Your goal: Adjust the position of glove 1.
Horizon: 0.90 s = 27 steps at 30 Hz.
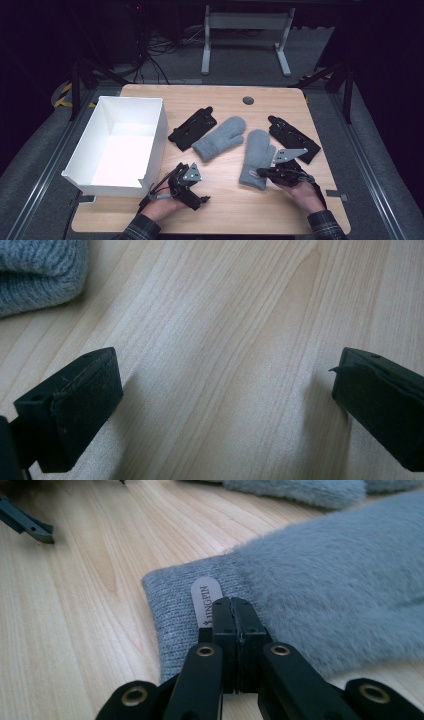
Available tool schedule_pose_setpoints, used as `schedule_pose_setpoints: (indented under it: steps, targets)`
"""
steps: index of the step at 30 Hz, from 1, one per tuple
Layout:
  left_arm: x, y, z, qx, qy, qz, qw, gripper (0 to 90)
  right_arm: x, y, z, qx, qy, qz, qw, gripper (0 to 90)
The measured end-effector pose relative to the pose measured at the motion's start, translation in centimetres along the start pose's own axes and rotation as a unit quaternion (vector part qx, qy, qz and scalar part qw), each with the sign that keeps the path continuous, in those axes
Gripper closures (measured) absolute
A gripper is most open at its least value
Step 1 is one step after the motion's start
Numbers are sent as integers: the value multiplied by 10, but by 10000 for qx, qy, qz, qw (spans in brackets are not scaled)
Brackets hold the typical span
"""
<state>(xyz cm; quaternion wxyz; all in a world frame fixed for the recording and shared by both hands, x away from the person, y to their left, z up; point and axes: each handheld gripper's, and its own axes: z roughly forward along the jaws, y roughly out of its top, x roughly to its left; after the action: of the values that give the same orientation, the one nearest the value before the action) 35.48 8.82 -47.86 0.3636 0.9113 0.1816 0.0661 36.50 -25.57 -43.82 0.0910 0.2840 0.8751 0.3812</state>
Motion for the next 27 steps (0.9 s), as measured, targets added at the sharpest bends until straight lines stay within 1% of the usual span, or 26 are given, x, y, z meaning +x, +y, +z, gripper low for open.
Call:
schedule_pose_setpoints:
  steps: [8,17,22,24,25,27]
  targets:
    - [0,0,0,2,0,1,10000,1,16,10,13,31,261,-198,9995,900]
    - [0,0,0,4,-1,-1,10000,1,36,21,28,47,581,-434,9974,900]
    - [0,0,0,2,-1,-2,10000,1,46,25,35,52,716,-526,9960,900]
    - [0,0,0,1,0,-3,10000,1,47,26,36,49,730,-546,9958,900]
    - [0,0,0,3,0,-2,10000,1,50,27,38,48,779,-553,9954,900]
    - [0,0,0,2,0,-2,10000,1,51,28,39,38,785,-567,9953,900]
